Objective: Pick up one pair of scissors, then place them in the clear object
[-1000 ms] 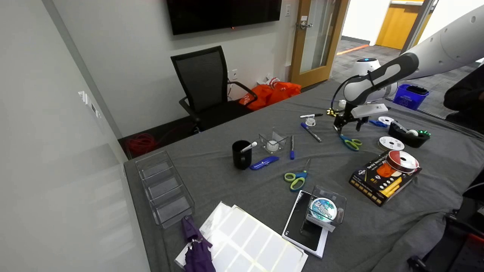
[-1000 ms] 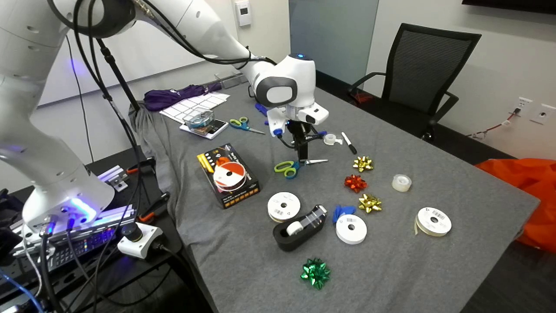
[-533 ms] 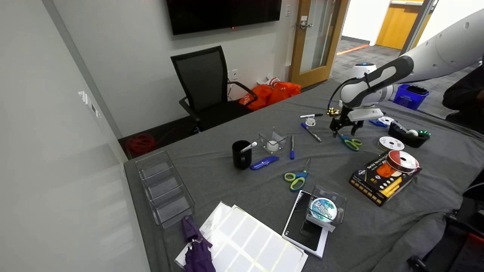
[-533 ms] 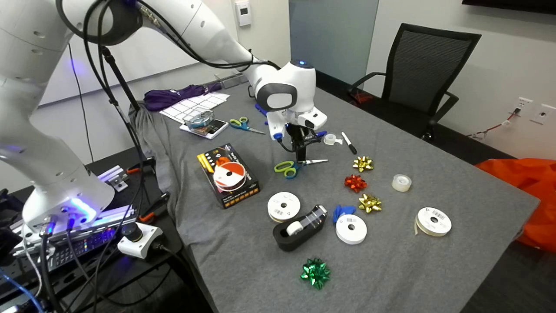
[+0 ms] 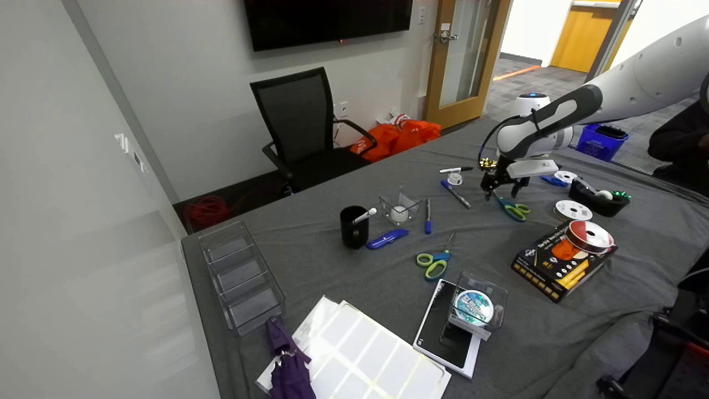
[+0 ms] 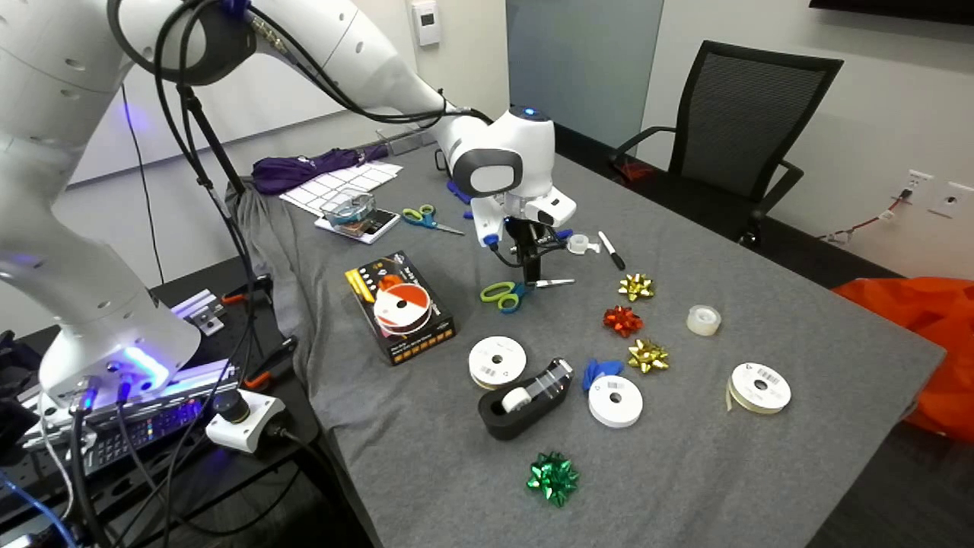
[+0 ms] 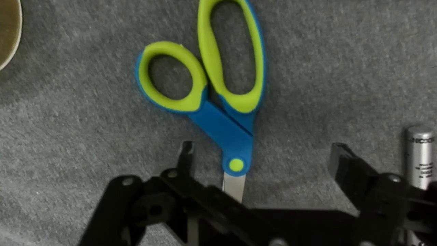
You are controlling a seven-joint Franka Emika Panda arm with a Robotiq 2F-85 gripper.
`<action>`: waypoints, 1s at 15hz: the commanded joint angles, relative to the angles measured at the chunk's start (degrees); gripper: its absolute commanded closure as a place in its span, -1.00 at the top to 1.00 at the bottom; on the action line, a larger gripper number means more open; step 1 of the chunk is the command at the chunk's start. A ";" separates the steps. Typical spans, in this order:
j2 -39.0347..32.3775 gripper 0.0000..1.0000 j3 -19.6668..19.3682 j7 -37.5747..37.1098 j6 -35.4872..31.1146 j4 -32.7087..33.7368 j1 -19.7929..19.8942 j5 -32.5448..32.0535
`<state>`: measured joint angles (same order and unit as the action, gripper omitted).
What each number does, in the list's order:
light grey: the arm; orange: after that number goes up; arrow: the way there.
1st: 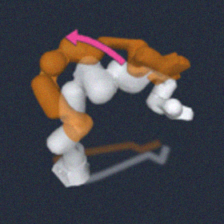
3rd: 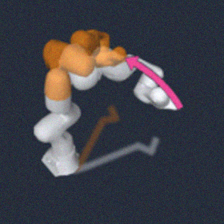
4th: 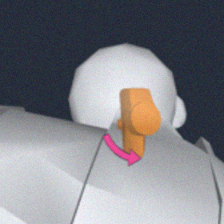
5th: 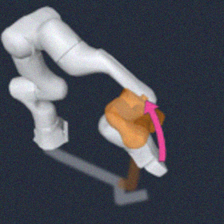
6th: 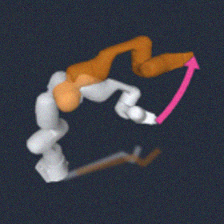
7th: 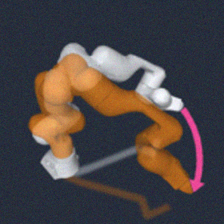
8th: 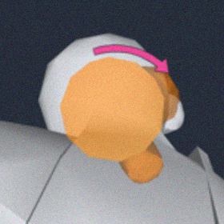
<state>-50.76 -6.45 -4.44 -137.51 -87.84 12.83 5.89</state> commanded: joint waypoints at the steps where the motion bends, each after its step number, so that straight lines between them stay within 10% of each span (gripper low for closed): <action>1: -1.89 1.00 0.41 1.29 -1.92 1.74 0.87 0.38; 4: -2.88 1.00 0.35 1.32 -3.12 2.25 0.99 0.26; 5: -3.06 0.50 0.50 1.43 -3.13 2.36 1.16 0.40; 15: -1.76 -0.77 0.54 2.03 -2.46 1.87 1.35 0.20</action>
<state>-53.03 -6.49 -4.38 -139.86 -85.59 13.24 5.89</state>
